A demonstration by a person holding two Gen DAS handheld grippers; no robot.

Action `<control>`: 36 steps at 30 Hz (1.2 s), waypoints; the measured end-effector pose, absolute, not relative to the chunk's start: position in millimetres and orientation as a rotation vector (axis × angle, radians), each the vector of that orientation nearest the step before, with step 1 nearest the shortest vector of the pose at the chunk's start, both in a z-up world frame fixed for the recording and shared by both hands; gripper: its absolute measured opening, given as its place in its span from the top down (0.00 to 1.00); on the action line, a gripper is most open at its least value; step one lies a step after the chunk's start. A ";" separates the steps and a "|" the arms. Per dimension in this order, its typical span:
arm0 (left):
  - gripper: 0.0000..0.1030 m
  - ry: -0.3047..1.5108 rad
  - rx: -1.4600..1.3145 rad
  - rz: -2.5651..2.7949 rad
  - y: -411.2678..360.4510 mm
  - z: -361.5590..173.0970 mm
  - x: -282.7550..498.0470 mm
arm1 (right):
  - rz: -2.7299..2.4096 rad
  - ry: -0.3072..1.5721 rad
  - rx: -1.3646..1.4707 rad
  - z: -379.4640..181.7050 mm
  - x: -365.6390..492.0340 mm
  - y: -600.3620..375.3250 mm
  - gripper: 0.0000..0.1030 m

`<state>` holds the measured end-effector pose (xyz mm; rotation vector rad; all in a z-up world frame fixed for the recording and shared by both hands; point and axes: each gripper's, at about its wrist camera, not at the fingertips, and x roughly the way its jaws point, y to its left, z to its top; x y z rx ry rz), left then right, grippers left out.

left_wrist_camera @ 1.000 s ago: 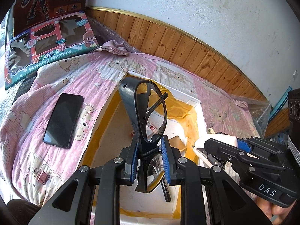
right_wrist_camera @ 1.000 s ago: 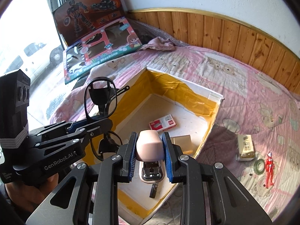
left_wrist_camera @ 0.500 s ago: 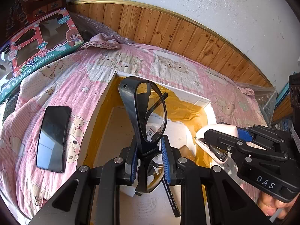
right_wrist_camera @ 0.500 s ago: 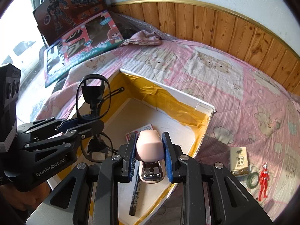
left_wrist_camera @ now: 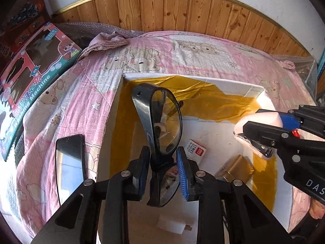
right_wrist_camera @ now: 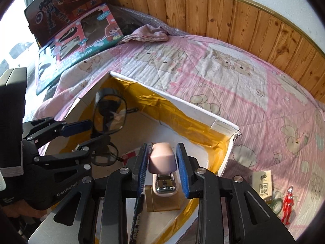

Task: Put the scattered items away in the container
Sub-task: 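Open both tools to drop the glasses and stapler into the box, then move both tools back toward the tissue pack and green tape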

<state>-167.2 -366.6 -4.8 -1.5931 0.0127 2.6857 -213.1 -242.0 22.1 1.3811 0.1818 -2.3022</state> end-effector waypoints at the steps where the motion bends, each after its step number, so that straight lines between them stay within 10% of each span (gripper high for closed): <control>1: 0.46 0.015 -1.601 2.701 -367.8 -5.9 -166.3 | -2.300 0.166 1.378 22.7 -211.9 -239.1 0.60; 12: 0.44 -0.269 -1.517 2.754 -384.9 29.3 -113.8 | -2.228 0.002 1.256 58.9 -156.8 -200.4 0.64; 36: 0.43 -0.138 -1.478 2.783 -284.7 58.2 0.1 | -2.150 0.024 1.210 32.6 -31.0 -135.4 0.65</control>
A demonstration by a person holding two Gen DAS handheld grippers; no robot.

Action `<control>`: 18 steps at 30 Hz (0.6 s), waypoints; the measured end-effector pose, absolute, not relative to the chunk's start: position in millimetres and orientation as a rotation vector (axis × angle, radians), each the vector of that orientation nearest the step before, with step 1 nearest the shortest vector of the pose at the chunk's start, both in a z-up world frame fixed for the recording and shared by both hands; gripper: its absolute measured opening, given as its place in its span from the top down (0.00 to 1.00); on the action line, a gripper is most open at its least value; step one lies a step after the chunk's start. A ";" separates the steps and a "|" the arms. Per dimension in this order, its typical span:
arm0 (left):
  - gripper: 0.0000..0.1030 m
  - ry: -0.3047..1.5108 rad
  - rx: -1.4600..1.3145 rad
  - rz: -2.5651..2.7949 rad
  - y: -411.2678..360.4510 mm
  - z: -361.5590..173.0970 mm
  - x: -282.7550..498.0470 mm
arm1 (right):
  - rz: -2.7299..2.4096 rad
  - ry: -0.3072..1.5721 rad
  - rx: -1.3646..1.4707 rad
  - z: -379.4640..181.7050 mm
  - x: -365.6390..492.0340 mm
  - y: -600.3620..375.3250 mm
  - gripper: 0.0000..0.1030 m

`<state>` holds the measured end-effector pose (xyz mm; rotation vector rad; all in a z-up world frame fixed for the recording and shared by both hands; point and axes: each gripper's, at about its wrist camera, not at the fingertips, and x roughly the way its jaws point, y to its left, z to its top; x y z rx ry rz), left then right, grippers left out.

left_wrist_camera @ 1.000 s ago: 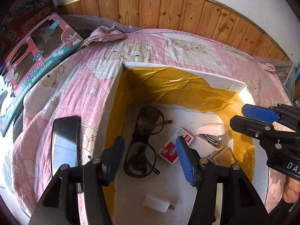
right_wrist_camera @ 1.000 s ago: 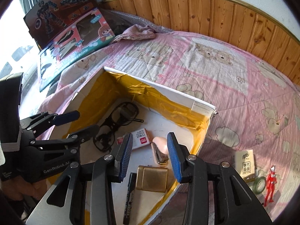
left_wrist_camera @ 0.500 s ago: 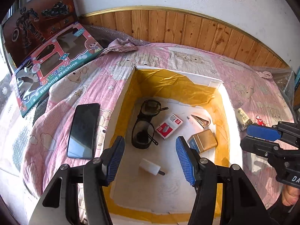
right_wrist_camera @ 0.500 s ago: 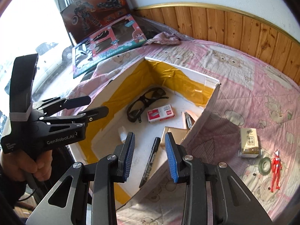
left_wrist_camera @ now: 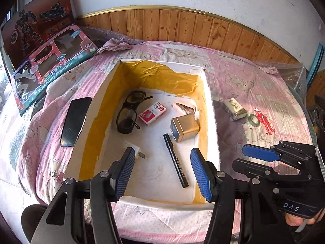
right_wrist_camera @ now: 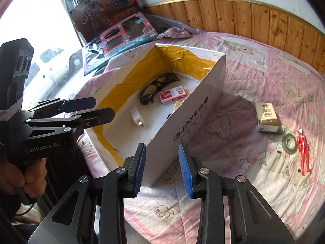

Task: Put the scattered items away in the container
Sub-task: 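Move both tools back toward the tissue pack and green tape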

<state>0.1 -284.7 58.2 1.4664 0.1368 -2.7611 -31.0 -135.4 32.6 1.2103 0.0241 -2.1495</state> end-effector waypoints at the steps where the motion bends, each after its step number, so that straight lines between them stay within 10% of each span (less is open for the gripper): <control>1: 0.43 0.140 1.470 -2.764 -280.8 57.8 2.8 | -2.147 0.016 1.214 31.6 -29.0 -132.9 0.65; 18: 0.43 0.125 1.582 -2.922 -187.3 56.5 13.7 | -2.264 -0.237 1.361 16.9 -38.8 -15.3 0.65</control>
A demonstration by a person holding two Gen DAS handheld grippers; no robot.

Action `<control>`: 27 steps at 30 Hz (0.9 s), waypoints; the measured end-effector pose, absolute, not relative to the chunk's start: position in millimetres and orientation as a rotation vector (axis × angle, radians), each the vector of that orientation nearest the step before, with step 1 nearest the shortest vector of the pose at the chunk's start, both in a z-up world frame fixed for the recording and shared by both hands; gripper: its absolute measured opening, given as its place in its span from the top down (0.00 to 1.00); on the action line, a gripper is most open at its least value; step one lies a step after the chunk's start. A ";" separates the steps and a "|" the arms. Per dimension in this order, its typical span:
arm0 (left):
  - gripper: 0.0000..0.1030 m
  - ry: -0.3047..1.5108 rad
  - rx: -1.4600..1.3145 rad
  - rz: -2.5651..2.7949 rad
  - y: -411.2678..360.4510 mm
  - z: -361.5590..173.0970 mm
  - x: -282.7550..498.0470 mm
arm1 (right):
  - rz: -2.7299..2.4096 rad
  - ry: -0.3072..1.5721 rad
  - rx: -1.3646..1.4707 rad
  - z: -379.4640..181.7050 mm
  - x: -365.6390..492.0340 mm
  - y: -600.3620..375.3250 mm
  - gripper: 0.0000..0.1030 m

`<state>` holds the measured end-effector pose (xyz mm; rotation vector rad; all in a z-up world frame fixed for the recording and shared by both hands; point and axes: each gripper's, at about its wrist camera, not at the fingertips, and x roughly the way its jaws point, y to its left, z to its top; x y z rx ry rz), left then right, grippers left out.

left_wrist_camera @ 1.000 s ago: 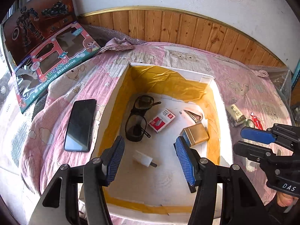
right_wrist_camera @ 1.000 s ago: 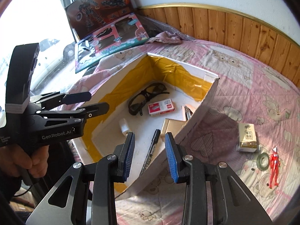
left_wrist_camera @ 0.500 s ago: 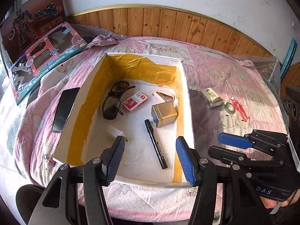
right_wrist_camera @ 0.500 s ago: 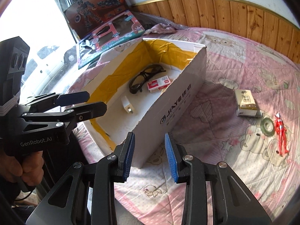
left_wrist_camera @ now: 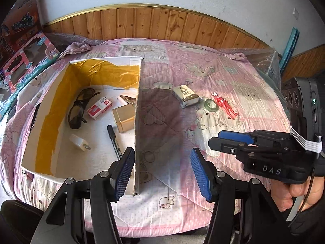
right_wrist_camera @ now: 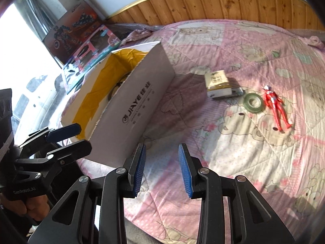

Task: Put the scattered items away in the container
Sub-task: 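Move both tools back toward the tissue pack and green tape, then grasp the beige tissue pack with the left tool while the right tool grasps the green tape roll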

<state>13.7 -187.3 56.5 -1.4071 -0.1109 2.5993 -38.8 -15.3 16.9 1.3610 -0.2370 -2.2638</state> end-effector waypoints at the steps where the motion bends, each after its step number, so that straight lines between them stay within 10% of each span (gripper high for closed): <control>1: 0.43 -0.107 -1.408 2.589 -182.9 54.9 12.1 | -2.277 -0.246 1.369 16.1 -40.7 -7.0 0.65; 27: 0.39 -0.223 -1.486 2.435 -102.5 12.0 -103.7 | -2.403 -0.330 1.547 -34.3 -132.4 78.9 0.65</control>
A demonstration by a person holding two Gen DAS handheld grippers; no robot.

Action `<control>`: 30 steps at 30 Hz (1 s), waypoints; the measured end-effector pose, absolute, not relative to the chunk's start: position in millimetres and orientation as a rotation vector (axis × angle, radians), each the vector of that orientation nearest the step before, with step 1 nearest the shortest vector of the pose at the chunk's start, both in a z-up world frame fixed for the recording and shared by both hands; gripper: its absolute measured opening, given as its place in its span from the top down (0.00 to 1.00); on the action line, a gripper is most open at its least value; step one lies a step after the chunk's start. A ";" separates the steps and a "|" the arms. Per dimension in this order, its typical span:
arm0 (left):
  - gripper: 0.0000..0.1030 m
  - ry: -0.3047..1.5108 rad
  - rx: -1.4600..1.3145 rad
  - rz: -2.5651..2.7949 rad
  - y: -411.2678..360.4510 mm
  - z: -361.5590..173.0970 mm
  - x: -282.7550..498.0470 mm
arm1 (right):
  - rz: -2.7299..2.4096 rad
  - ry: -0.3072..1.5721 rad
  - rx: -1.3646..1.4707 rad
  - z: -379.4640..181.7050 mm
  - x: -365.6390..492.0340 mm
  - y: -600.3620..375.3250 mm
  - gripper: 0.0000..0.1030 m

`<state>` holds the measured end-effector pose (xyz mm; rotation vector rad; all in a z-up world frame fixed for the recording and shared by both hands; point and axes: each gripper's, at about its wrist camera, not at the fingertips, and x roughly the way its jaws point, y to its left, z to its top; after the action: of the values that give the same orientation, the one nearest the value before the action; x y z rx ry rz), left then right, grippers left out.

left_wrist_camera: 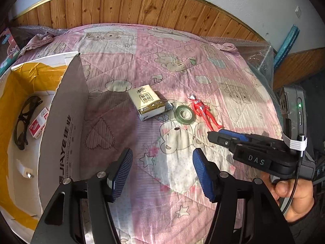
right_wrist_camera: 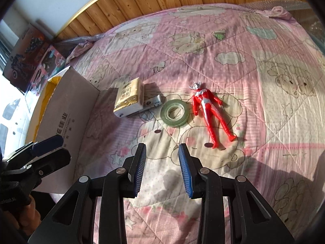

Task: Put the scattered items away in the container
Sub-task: 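Grasp the beige tissue pack with the left tool while the right tool grasps the green tape roll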

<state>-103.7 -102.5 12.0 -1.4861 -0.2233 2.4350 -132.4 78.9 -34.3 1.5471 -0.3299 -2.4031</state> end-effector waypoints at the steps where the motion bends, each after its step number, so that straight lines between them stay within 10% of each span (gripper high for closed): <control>1: 0.38 -0.236 -1.490 2.432 -99.8 8.9 -113.4 | -2.400 -0.333 1.553 -37.4 -138.5 79.2 0.66; 25: 0.36 -0.195 -1.626 2.576 -72.6 -96.8 -241.0 | -2.393 -0.213 1.569 -92.2 -206.8 72.3 0.74; 30: 0.49 -0.188 -1.552 2.565 -78.0 -89.4 -228.3 | -2.346 -0.224 1.599 -89.5 -204.0 73.2 0.74</control>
<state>-228.3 -78.0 -89.4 -1.5519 -0.1883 2.5654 -204.0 73.2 -89.5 1.5991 -0.2244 -2.3463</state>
